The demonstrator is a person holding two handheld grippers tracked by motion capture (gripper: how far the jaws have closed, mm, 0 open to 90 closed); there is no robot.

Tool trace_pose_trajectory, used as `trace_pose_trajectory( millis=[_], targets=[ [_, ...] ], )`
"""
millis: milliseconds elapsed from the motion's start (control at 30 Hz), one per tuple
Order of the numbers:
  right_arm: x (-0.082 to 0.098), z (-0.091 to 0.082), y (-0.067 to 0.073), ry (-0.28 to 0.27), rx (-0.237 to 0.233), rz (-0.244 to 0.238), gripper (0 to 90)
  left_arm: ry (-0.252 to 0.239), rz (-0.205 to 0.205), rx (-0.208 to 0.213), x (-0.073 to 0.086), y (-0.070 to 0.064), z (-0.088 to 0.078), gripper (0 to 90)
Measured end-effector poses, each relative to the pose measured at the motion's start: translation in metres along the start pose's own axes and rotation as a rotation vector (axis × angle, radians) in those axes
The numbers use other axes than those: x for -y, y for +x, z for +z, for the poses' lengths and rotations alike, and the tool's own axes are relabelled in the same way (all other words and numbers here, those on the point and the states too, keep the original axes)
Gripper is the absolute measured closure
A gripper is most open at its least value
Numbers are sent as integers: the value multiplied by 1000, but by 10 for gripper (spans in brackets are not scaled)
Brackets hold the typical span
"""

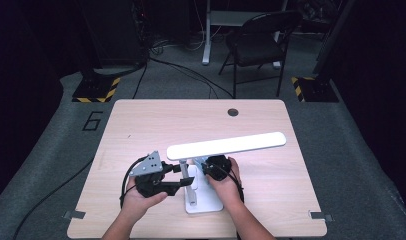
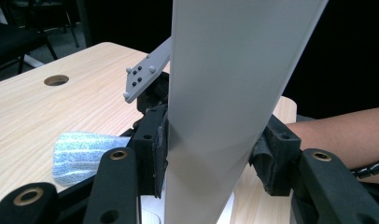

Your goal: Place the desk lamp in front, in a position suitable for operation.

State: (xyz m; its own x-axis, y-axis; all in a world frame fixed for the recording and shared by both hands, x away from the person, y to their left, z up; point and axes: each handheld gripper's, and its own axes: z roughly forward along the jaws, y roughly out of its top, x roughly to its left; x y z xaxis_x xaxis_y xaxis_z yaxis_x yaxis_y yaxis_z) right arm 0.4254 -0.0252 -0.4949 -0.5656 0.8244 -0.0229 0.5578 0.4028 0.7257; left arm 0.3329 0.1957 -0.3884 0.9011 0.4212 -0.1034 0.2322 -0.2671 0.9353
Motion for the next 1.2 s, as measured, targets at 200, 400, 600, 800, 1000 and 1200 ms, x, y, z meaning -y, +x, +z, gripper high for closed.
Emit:
trace_pose_trajectory(
  millis=[200,400,600,800,1000,1200],
  targets=[
    [5,-1,4,-10,-1,-30,591,0,1,-1,0,0,0,511],
    [10,-5,10,-20,-11,-40,599,-4,-9,2,0,-1,0,512],
    [17,-9,11,-45,-20,-52,603,-5,-10,2,1,0,0,511],
    [23,-15,15,-42,-31,-65,605,-6,-11,3,1,0,0,511],
    [31,-23,21,-45,-38,-89,605,-7,-11,2,1,0,0,510],
    [44,-35,22,-45,-92,-96,606,-8,-12,4,1,0,0,510]
  ],
)
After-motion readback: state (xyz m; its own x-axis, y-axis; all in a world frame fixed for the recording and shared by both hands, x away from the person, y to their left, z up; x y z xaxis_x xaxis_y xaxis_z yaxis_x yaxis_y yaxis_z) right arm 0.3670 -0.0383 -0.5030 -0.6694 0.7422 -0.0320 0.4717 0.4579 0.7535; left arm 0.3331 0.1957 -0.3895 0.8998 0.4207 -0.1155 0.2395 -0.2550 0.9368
